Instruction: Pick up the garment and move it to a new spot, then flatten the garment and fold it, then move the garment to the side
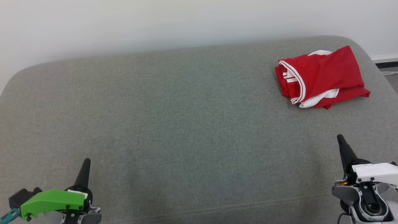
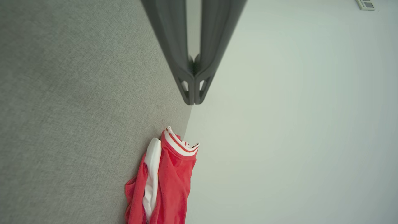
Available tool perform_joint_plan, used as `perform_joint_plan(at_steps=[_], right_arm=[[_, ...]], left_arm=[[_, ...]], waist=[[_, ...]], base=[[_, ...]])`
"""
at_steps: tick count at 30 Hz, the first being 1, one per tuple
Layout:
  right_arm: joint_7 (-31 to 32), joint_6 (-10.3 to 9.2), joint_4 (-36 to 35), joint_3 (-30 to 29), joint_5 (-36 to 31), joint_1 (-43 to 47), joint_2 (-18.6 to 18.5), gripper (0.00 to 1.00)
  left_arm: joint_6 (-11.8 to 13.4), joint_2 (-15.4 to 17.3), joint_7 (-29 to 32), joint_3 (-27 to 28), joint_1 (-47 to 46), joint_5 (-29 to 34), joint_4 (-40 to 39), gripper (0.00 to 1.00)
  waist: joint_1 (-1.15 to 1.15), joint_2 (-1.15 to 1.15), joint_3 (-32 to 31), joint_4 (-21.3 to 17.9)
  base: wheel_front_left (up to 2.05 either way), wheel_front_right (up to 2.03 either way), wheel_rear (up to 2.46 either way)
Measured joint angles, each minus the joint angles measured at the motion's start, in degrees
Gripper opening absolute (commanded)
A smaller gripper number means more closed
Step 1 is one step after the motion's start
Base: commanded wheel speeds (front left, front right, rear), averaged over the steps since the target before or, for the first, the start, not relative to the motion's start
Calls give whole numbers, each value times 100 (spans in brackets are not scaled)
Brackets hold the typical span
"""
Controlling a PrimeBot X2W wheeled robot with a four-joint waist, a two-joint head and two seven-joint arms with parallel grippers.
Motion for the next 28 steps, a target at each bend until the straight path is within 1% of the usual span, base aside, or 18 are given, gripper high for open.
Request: perform_joint_plan(at_steps=[9, 18, 21, 28], right_arm=[[190, 102, 0, -210, 563, -116, 135, 0], [355, 250, 1, -415, 1132, -214, 224, 0], [397, 253, 2, -449, 1224, -227, 264, 0], [397, 268, 2, -452, 1224, -227, 280, 0]], left_arm=[[-122, -46, 191, 188, -91, -604, 47, 0], [-250, -113, 347, 379, -193, -1241, 123, 0], [-263, -167, 350, 407, -202, -1312, 142, 0], [-294, -171, 352, 433, -244, -1319, 146, 0]], waist=[[0, 0, 7, -57], [0, 0, 14, -114], [0, 0, 15, -123], [0, 0, 15, -122]], base=[[0, 0, 0], [0, 0, 0], [0, 0, 0], [0, 0, 0]])
